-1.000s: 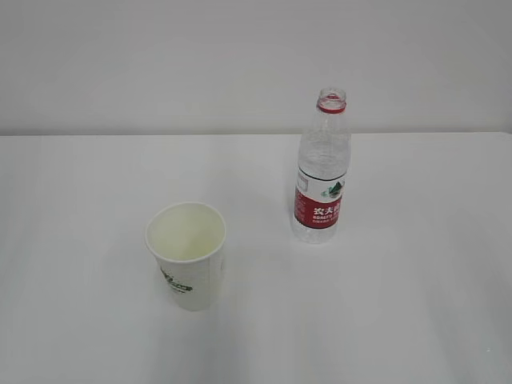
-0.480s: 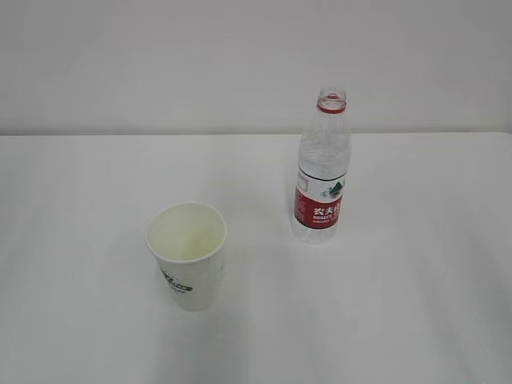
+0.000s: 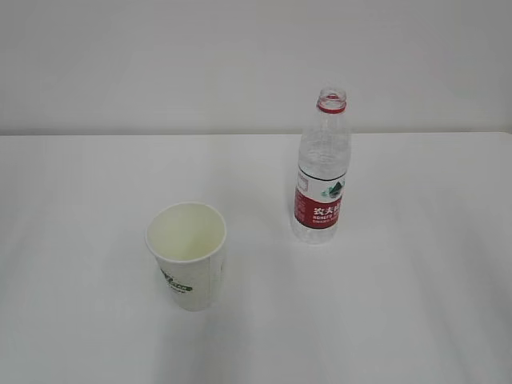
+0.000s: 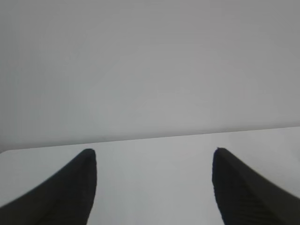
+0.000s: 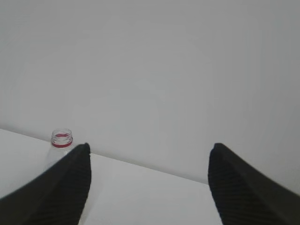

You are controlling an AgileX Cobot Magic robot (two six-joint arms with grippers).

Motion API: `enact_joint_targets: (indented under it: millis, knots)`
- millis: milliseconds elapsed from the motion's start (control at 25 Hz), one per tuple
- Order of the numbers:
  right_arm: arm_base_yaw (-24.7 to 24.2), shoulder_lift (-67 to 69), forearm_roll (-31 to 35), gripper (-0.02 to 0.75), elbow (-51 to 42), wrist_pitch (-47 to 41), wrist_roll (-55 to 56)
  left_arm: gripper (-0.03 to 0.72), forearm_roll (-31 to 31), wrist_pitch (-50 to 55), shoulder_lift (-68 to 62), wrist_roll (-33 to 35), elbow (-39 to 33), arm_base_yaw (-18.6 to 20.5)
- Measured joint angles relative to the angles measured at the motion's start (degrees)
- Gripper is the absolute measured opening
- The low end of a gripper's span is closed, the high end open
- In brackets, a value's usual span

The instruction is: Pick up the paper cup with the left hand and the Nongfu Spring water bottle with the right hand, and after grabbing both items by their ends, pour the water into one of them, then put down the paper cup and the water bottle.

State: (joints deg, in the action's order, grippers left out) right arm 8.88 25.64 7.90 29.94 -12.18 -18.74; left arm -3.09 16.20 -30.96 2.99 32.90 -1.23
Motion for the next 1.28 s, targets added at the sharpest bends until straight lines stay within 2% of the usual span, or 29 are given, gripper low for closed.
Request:
enact_joint_targets:
  millis: [1280]
  knots:
    - [0.0,1.95,0.17,0.587,0.0,2.73,-0.03,0.559,0.0,-1.81,-0.51,0.0,0.0,-0.23]
